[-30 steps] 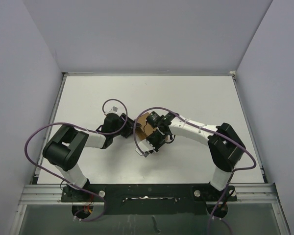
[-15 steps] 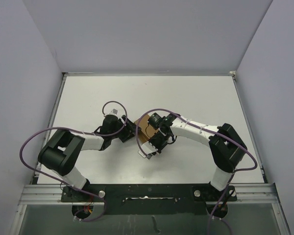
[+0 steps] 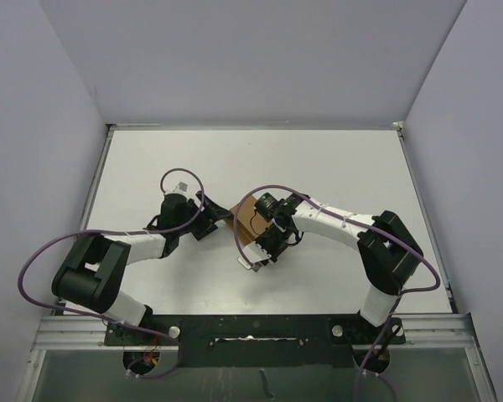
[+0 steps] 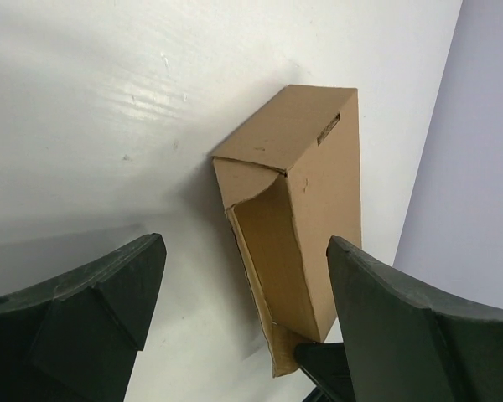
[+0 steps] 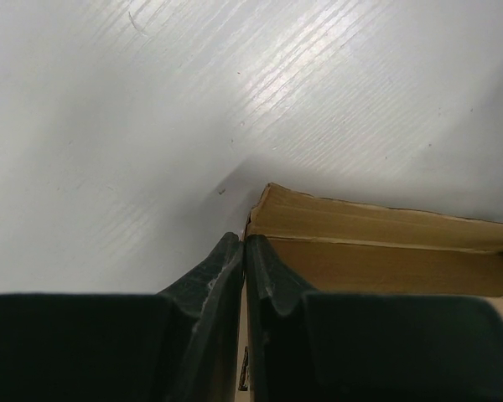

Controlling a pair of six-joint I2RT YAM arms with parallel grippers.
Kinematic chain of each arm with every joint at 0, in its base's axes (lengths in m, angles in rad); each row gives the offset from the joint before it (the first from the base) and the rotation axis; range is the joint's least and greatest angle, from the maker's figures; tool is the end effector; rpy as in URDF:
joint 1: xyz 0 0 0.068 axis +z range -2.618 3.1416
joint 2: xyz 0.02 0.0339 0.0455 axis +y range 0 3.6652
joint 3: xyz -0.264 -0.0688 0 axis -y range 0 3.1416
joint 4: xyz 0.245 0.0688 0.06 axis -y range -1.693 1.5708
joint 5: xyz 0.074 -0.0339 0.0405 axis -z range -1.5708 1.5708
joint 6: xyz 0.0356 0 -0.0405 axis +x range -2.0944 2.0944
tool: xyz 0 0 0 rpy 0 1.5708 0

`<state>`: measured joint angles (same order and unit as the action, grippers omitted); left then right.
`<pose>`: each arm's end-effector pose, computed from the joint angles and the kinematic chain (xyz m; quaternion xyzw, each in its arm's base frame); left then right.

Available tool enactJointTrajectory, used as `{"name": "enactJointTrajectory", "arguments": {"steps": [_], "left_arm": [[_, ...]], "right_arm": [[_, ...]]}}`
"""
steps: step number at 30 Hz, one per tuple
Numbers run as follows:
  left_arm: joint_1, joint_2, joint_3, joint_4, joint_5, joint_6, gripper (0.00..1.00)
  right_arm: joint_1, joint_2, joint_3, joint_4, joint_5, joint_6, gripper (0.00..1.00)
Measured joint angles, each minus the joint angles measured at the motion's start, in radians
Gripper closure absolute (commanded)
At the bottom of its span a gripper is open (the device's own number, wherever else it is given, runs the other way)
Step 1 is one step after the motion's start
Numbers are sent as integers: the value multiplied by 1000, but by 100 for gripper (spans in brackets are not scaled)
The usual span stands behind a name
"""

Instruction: Fold the paper box

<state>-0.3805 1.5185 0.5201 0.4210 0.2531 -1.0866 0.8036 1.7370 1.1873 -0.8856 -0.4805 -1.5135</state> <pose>0.2569 -0.1123 0.1445 -0.2451 0.8391 -0.3989 0.2768 0.2090 0.2405 0.1924 -0.8943 0.3735 0.1997 0.1442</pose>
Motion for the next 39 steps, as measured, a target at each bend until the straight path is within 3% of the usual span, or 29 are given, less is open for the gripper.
{"name": "enactJointTrajectory", "arguments": {"steps": [10, 22, 39], "left_arm": [[21, 145, 99, 63, 71, 46, 23], [21, 208, 127, 49, 88, 80, 44], [20, 212, 116, 83, 89, 97, 47]], "right_arm": [[1, 0, 0, -6, -6, -3, 94], [7, 1, 1, -7, -7, -14, 94], [50, 68, 83, -44, -11, 26, 93]]}}
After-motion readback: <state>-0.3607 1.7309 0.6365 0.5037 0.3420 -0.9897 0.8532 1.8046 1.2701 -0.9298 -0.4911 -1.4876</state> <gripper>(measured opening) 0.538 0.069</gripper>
